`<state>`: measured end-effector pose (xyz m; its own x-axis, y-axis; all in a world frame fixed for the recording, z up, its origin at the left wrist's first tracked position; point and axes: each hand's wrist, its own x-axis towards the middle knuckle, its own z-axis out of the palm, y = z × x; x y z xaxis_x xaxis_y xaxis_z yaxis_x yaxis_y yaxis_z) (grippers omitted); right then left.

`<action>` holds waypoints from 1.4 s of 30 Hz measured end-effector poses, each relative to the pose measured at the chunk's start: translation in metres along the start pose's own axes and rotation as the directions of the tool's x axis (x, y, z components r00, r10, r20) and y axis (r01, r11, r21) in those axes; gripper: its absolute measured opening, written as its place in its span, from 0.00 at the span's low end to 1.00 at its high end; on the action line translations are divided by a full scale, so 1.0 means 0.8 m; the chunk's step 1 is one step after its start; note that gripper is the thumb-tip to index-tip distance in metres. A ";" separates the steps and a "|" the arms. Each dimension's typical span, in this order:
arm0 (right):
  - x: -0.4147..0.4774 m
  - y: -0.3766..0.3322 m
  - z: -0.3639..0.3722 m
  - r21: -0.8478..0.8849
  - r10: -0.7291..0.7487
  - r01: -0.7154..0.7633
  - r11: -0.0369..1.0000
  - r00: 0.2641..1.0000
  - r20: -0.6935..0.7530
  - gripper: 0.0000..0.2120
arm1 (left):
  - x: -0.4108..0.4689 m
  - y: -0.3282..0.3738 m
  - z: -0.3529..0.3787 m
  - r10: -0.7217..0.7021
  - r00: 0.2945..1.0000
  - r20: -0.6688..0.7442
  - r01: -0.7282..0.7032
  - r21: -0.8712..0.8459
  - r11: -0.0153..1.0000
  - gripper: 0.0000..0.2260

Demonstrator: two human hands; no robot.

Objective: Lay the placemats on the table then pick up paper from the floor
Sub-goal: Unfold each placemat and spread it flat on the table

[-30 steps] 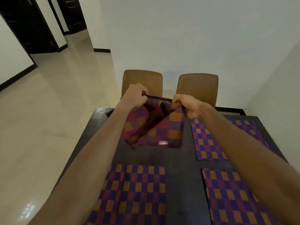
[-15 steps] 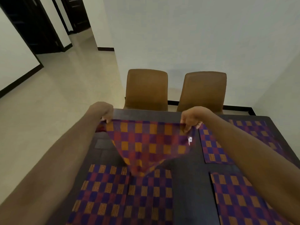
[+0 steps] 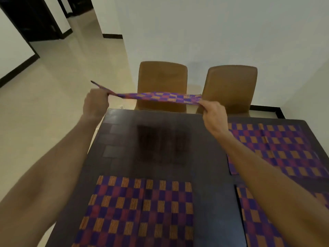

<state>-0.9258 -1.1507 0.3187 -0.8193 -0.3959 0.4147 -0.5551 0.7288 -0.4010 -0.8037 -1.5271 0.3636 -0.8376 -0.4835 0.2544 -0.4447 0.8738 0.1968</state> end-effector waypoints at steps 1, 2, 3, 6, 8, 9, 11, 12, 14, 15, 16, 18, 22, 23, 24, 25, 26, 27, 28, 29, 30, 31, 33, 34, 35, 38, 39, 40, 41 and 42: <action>-0.023 0.010 0.021 -0.025 0.013 -0.011 1.000 0.997 0.077 0.14 | -0.020 -0.011 0.024 -0.010 0.997 0.075 0.009 0.006 1.000 0.11; -0.045 0.019 0.042 -0.045 0.030 -0.024 0.999 0.986 0.162 0.15 | -0.043 -0.027 0.051 -0.027 0.987 0.156 0.027 0.003 1.000 0.13; -0.067 0.025 0.063 -0.059 0.039 -0.025 0.998 0.971 0.235 0.15 | -0.065 -0.047 0.081 -0.035 0.972 0.233 0.040 -0.018 0.999 0.16; -0.125 0.035 0.111 -0.157 0.054 0.012 0.987 0.911 0.408 0.16 | -0.124 -0.096 0.163 -0.129 0.878 0.460 0.135 0.019 0.991 0.19; -0.155 0.041 0.139 -0.234 0.129 0.002 0.972 0.829 0.544 0.18 | -0.156 -0.124 0.220 -0.177 0.779 0.602 0.134 0.116 0.984 0.18; -0.169 0.043 0.151 -0.283 0.193 -0.015 0.959 0.765 0.615 0.20 | -0.171 -0.135 0.248 -0.160 0.721 0.674 0.108 0.119 0.987 0.21; -0.195 0.042 0.165 -0.354 0.306 -0.045 0.934 0.611 0.730 0.25 | -0.196 -0.130 0.265 -0.109 0.646 0.755 0.083 0.073 0.994 0.26; -0.207 0.041 0.169 -0.362 0.334 -0.067 0.930 0.567 0.753 0.29 | -0.202 -0.128 0.270 -0.120 0.646 0.754 0.103 0.070 0.992 0.26; -0.224 0.041 0.172 -0.352 0.358 -0.121 0.928 0.549 0.755 0.33 | -0.206 -0.110 0.259 -0.193 0.665 0.722 0.129 0.143 0.981 0.24; -0.228 0.041 0.171 -0.348 0.362 -0.135 0.928 0.552 0.751 0.34 | -0.206 -0.101 0.252 -0.231 0.669 0.706 0.122 0.202 0.972 0.24; -0.230 0.042 0.169 -0.349 0.363 -0.135 0.927 0.558 0.746 0.34 | -0.206 -0.095 0.246 -0.252 0.679 0.690 0.112 0.241 0.964 0.24; -0.232 0.045 0.166 -0.361 0.366 -0.126 0.924 0.570 0.736 0.33 | -0.209 -0.088 0.235 -0.238 0.707 0.666 0.098 0.241 0.966 0.24; -0.231 0.047 0.164 -0.364 0.365 -0.117 0.924 0.556 0.747 0.33 | -0.216 -0.094 0.234 -0.193 0.737 0.648 0.068 0.213 0.975 0.22; -0.231 0.047 0.164 -0.363 0.364 -0.117 0.924 0.554 0.749 0.33 | -0.217 -0.094 0.234 -0.190 0.740 0.645 0.065 0.213 0.975 0.22; -0.232 0.048 0.164 -0.361 0.364 -0.120 0.925 0.553 0.749 0.33 | -0.218 -0.095 0.236 -0.189 0.736 0.650 0.076 0.198 0.977 0.23; -0.232 0.048 0.164 -0.360 0.366 -0.123 0.925 0.552 0.750 0.33 | -0.219 -0.094 0.236 -0.185 0.731 0.656 0.095 0.171 0.981 0.23; -0.233 0.047 0.163 -0.360 0.366 -0.125 0.925 0.547 0.752 0.33 | -0.220 -0.093 0.236 -0.184 0.727 0.661 0.123 0.139 0.983 0.24; -0.234 0.045 0.164 -0.356 0.365 -0.127 0.926 0.543 0.756 0.34 | -0.220 -0.094 0.237 -0.185 0.723 0.665 0.148 0.113 0.983 0.24; -0.235 0.043 0.165 -0.352 0.368 -0.136 0.926 0.538 0.758 0.34 | -0.221 -0.096 0.238 -0.184 0.723 0.666 0.163 0.095 0.982 0.24; -0.238 0.044 0.163 -0.355 0.377 -0.147 0.923 0.530 0.760 0.34 | -0.221 -0.094 0.240 -0.176 0.724 0.667 0.171 0.073 0.983 0.24; -0.239 0.043 0.163 -0.356 0.380 -0.150 0.922 0.521 0.764 0.35 | -0.222 -0.095 0.242 -0.172 0.723 0.669 0.180 0.057 0.982 0.24; -0.239 0.044 0.163 -0.356 0.381 -0.150 0.922 0.512 0.770 0.35 | -0.222 -0.095 0.243 -0.165 0.721 0.673 0.188 0.040 0.981 0.24; -0.236 0.045 0.163 -0.353 0.375 -0.143 0.925 0.497 0.782 0.35 | -0.223 -0.096 0.247 -0.167 0.708 0.687 0.214 0.017 0.977 0.24; -0.234 0.046 0.164 -0.351 0.371 -0.137 0.926 0.496 0.785 0.35 | -0.223 -0.098 0.250 -0.170 0.700 0.694 0.230 0.008 0.973 0.24; -0.233 0.045 0.165 -0.351 0.368 -0.132 0.927 0.493 0.788 0.35 | -0.222 -0.100 0.252 -0.168 0.690 0.704 0.239 -0.003 0.971 0.24; -0.230 0.046 0.167 -0.348 0.365 -0.128 0.929 0.481 0.797 0.35 | -0.218 -0.107 0.257 -0.158 0.658 0.737 0.236 -0.003 0.972 0.27; -0.230 0.046 0.168 -0.348 0.361 -0.120 0.930 0.486 0.796 0.35 | -0.218 -0.109 0.259 -0.158 0.646 0.747 0.244 -0.006 0.970 0.28; -0.229 0.046 0.168 -0.350 0.358 -0.113 0.930 0.490 0.795 0.35 | -0.217 -0.112 0.259 -0.160 0.634 0.757 0.257 -0.011 0.966 0.28; -0.229 0.046 0.169 -0.350 0.357 -0.111 0.930 0.491 0.794 0.35 | -0.216 -0.117 0.260 -0.170 0.624 0.762 0.273 -0.009 0.962 0.27; -0.229 0.046 0.169 -0.348 0.357 -0.115 0.931 0.492 0.794 0.34 | -0.215 -0.123 0.261 -0.188 0.618 0.763 0.284 0.006 0.959 0.27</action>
<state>-0.8157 -1.1268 0.1173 -0.7155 -0.3779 -0.5876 -0.3725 0.9179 -0.1368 -0.6824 -1.5189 0.1029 -0.6767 -0.4238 -0.6021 -0.6659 0.7012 0.2549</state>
